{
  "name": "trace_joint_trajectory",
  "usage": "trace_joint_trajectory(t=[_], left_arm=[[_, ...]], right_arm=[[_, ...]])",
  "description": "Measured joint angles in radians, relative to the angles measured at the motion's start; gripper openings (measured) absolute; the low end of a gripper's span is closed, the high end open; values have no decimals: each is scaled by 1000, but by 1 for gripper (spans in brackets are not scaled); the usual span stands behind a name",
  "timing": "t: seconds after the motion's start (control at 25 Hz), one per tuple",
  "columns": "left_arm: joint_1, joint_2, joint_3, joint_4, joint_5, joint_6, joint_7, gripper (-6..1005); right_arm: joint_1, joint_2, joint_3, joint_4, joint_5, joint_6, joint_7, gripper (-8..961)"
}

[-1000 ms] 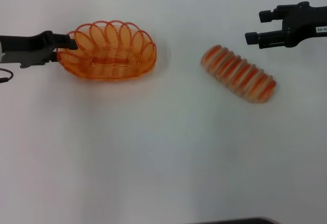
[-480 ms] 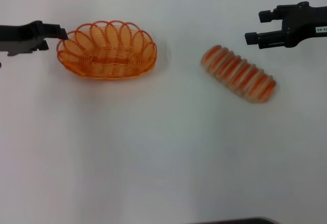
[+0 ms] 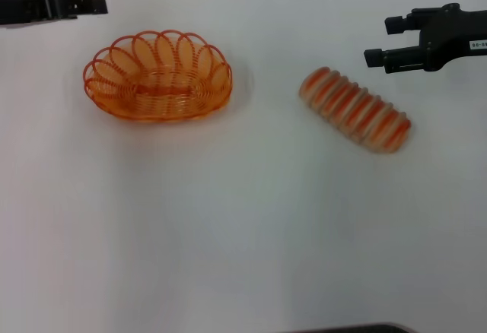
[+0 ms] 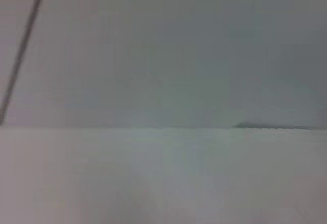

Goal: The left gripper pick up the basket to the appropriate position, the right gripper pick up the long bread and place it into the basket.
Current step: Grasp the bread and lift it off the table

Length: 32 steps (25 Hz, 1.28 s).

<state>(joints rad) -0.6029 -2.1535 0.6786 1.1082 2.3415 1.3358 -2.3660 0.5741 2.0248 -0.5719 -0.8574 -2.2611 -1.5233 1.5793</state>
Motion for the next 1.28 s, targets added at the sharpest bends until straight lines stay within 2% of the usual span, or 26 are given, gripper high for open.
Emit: trace_joint_trajectory(t=[0.32, 0.4, 0.52, 0.68, 0.96, 1.28], left_arm=[[15, 7, -13, 9, -162, 168, 367, 624], [24, 7, -17, 16, -180, 204, 446, 624], [32, 20, -20, 21, -183, 257, 527, 624], [47, 28, -19, 17, -159, 273, 588, 624], [96, 19, -22, 19, -120, 271, 645, 623], [126, 15, -23, 27, -88, 364, 649, 625]], right_arm=[[-3, 0, 1, 0, 0, 0, -6, 826], [-5, 0, 1, 0, 0, 0, -7, 826], [-8, 0, 1, 0, 0, 0, -9, 826], [-9, 3, 1, 0, 0, 7, -16, 827], [-20, 7, 3, 0, 1, 10, -44, 828], [-22, 8, 21, 1, 2, 12, -67, 829]])
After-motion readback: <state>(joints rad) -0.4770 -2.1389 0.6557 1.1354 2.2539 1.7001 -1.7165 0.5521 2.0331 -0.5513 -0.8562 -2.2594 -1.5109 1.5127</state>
